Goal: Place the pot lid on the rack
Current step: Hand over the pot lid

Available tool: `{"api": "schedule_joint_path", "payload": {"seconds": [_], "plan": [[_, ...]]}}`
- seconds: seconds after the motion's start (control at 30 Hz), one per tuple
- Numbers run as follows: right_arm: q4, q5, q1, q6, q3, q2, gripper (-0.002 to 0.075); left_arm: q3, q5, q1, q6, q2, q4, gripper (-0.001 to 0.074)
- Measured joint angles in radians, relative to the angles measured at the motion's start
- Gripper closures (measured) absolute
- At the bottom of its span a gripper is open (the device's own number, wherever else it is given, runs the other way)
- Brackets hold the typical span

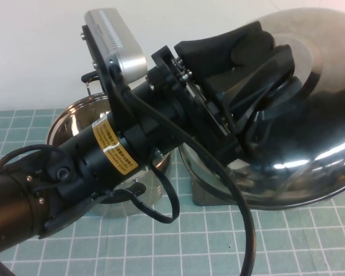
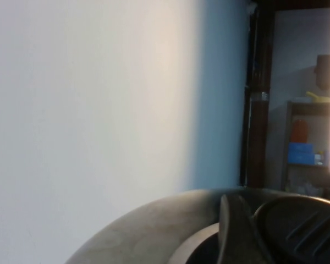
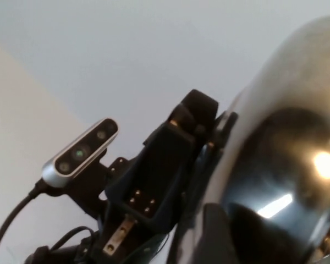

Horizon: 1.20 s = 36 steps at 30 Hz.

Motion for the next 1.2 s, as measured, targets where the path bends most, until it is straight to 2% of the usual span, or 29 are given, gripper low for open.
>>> {"api": "schedule_joint_path", "payload": {"seconds": [0.13, 0.3, 0.63, 0.7, 0.77, 0.83, 0.9, 1.0, 1.2], "plan": [[0.006, 0.051, 0.000, 0.000, 0.000, 0.039, 0.0374, 0.000, 0.018, 0.000, 0.000, 0.004, 0.043, 0.0414], [0.032, 0.081, 0.000, 0.003, -0.001, 0.055, 0.0503, 0.000, 0.028, 0.000, 0.002, 0.004, 0.062, 0.0414], [0.038, 0.118, 0.001, -0.022, -0.001, 0.055, 0.0548, 0.000, 0.036, 0.008, -0.040, 0.004, 0.117, 0.0414], [0.036, 0.131, 0.001, -0.038, -0.001, 0.055, 0.0569, 0.000, 0.041, 0.008, -0.071, 0.004, 0.129, 0.0367], [0.034, 0.147, 0.001, -0.056, -0.001, 0.055, 0.0594, 0.000, 0.041, 0.008, -0.082, 0.004, 0.144, 0.0276], [0.027, 0.159, 0.002, -0.077, -0.001, 0.055, 0.0650, 0.000, 0.044, 0.006, -0.089, 0.004, 0.165, 0.0192], [0.007, 0.138, 0.002, -0.086, -0.001, 0.057, 0.0690, -0.001, 0.048, 0.002, -0.089, 0.002, 0.180, 0.0143], [-0.019, 0.110, 0.002, -0.098, -0.001, 0.066, 0.0707, -0.002, 0.131, 0.000, -0.081, -0.007, 0.167, 0.0111], [-0.021, 0.115, 0.002, -0.134, -0.028, 0.066, 0.0710, -0.002, 0.355, 0.011, 0.022, -0.025, 0.019, 0.0104]]}}
